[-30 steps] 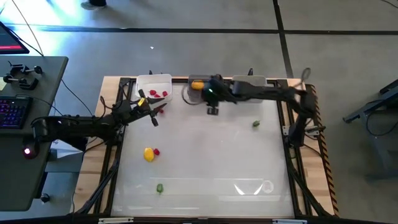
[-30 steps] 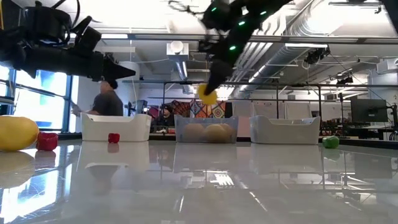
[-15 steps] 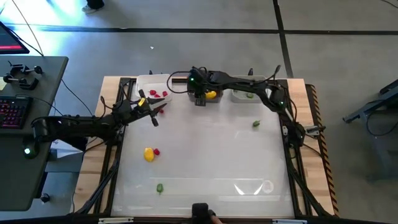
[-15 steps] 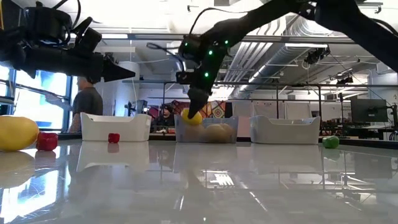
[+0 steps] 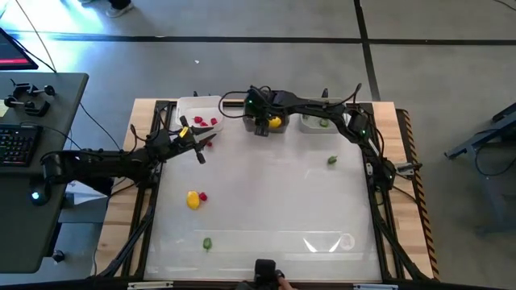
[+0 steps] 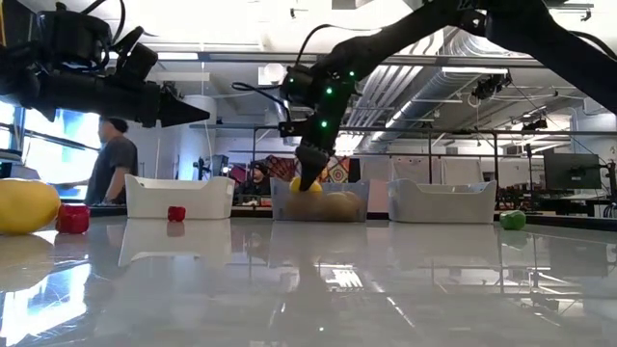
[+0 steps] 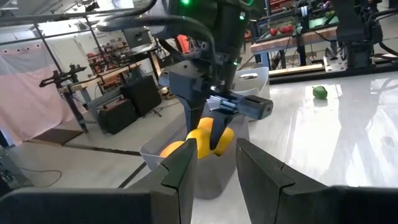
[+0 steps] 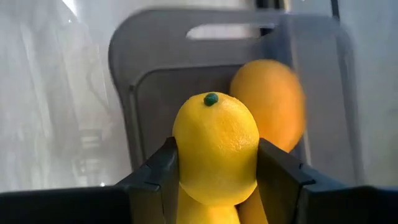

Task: Sort produce into baskets
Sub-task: Put the lemon into the black bin

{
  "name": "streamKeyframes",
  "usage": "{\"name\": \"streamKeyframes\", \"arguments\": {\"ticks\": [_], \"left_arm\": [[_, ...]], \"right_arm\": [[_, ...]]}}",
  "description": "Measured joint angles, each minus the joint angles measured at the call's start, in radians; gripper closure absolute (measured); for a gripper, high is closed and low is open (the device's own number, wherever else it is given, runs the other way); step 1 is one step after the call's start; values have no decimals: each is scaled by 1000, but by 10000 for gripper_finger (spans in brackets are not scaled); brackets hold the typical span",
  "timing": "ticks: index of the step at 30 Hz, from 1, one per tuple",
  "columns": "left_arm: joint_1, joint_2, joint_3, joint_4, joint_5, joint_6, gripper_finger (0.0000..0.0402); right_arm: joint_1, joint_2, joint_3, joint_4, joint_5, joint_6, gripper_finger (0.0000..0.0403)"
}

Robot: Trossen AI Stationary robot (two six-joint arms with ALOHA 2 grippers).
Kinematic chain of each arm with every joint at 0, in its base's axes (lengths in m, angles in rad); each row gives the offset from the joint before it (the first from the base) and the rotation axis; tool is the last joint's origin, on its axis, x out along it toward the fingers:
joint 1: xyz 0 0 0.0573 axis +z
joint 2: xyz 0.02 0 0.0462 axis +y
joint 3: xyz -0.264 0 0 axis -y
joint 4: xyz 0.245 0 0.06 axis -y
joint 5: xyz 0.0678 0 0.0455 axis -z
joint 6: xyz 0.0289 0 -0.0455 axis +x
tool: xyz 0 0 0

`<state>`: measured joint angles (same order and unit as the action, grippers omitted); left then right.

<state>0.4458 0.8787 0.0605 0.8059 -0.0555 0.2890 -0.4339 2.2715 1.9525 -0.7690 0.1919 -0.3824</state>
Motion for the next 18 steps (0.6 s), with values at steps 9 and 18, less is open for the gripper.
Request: {"name": "streamKeyframes", "arguments": {"ticks": [9,18], "left_arm": [[-1,0,0,-1,0,-1,304],[-1,0,0,-1,0,0,304]], "right_arm": [[1,1,-24,-22,-5,8,254],[-8,1,-24,-85,52,8,249]]}}
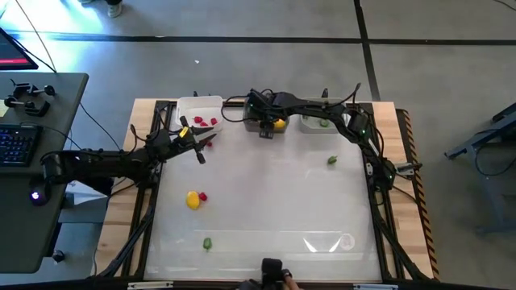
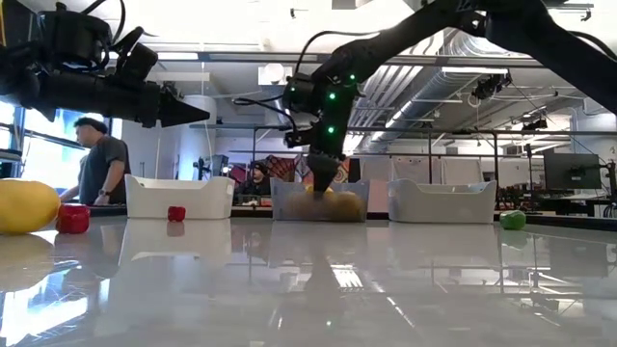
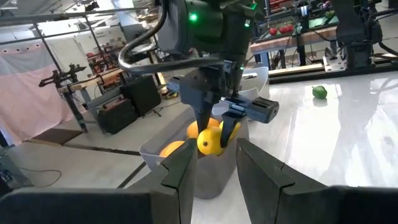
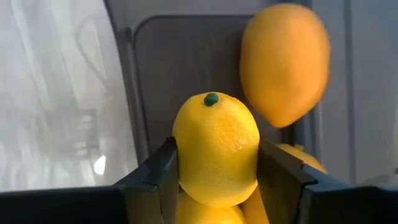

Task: Sort produce into baskets
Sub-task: Put the lemon into the black bin

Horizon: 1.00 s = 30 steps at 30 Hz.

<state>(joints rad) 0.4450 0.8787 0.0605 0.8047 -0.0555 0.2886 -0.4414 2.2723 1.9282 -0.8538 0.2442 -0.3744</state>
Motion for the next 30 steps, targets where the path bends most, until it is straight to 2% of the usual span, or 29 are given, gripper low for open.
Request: {"name": "streamKeyframes", "arguments": {"ticks": [13,19,26,30], "left_arm": [[0,0,0,-10,0,0,304],[0,0,0,-20,0,1,304],[0,0,0,-23,0,1,304],[0,0,0,-23,-6,1,304]], "right_arm": [[-39,0,0,-51,-11,-122,245],[-43,0,0,-64,-11,-124,242],[-38,0,0,-63,-7,-129,189],[-28,0,0,-64,46,-146,154]]}}
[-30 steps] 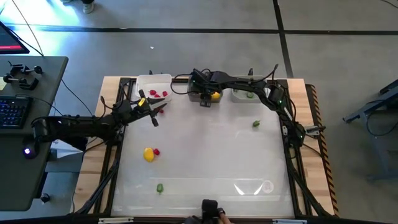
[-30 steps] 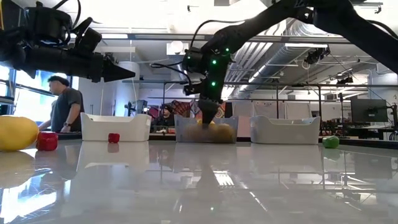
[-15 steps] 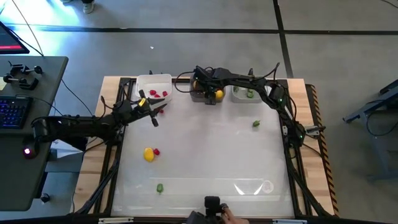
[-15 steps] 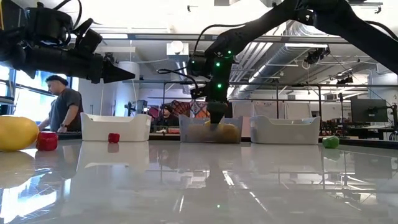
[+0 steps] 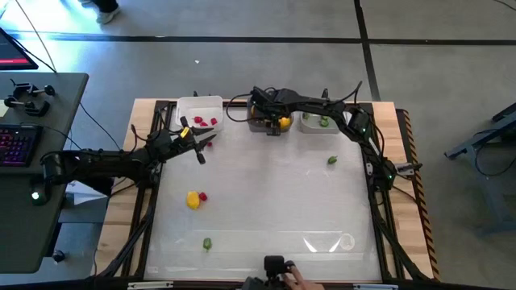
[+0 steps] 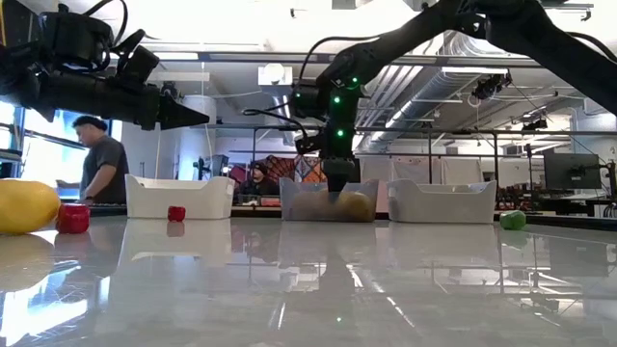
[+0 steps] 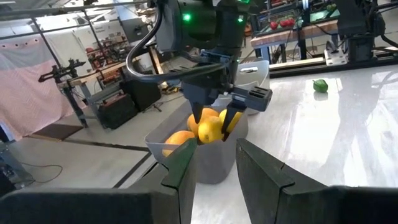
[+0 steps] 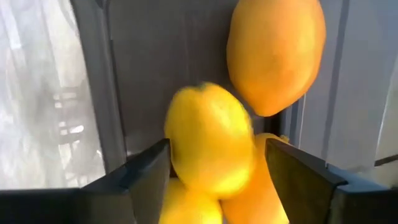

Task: Sort produce into baskets
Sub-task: Put the lemon into the black bin, then put the red bell pepper into the white bin

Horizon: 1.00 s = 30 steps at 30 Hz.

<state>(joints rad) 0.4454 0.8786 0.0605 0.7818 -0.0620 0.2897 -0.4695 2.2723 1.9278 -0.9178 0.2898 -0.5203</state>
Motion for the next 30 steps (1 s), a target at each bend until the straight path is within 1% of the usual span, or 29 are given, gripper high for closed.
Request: {"name": "streamKeyframes", "arguments": {"ticks": [3,6,12,23,26,30], "left_arm": [[0,0,0,0,0,0,304],[0,0,0,0,-2,0,304],[0,0,0,0,-2,0,304],[0,0,0,0,-2,1,304],[0,0,0,-1,-2,1,304],[0,0,0,-1,-2,1,304]], "right_arm": [[5,0,6,-7,1,2,145],[5,-2,8,-5,-20,31,143],[-9,-2,9,-15,-26,147,143],[-35,-2,10,-43,-63,293,169],[-36,-3,10,-44,-62,301,170],[-26,-31,10,-90,-59,253,169]]}}
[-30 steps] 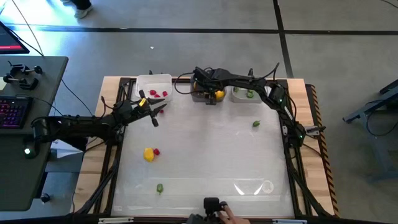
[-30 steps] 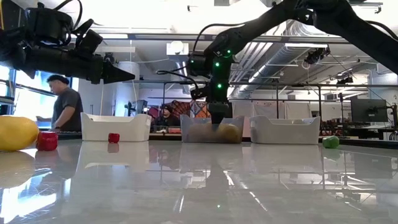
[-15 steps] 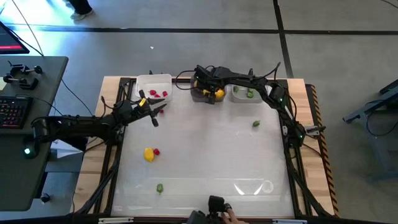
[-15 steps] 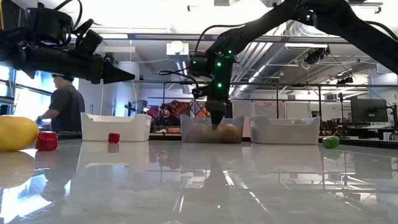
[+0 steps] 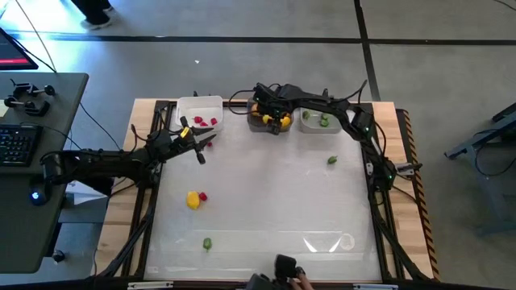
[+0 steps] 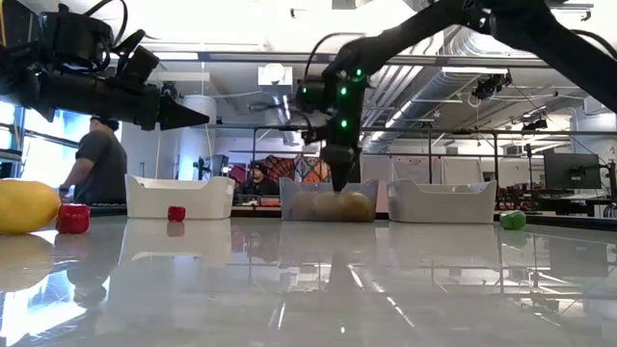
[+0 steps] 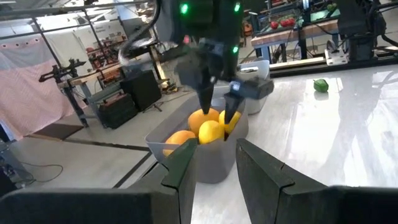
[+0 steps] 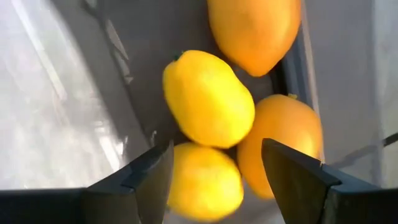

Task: Sort produce into baskets
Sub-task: Put the red bell pepper into the white bin

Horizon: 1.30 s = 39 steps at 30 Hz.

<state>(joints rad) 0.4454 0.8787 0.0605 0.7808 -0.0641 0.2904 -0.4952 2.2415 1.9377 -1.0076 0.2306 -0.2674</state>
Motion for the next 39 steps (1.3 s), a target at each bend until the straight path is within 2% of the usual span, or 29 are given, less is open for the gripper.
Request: {"name": "streamKeyframes", "arguments": {"ticks": [4,7,10,14,15,20,25,32,36,39], "left_arm": [[0,0,0,-15,-1,0,304],[0,0,0,-37,-4,2,304],[0,0,0,-46,-4,2,304],[0,0,0,-47,-12,0,304],[0,0,0,-47,-12,-1,304],[0,0,1,-45,-12,0,309],[-3,0,51,-115,-11,-2,320],[-77,0,228,-488,-9,-10,365],[-161,0,340,-721,28,-23,395],[-239,0,427,-901,34,-62,399]], "right_arm": [[2,-55,-3,-31,-4,24,175],[12,-100,-41,-27,20,58,206],[40,-169,-146,76,60,36,270],[54,-320,-359,277,47,54,376],[53,-367,-424,339,45,68,389],[83,-579,-760,666,35,148,373],[135,-722,-1040,969,38,203,387],[213,-802,-1275,1282,35,216,398],[238,-805,-1329,1340,37,216,399],[252,-805,-1347,1350,36,216,402]]}}
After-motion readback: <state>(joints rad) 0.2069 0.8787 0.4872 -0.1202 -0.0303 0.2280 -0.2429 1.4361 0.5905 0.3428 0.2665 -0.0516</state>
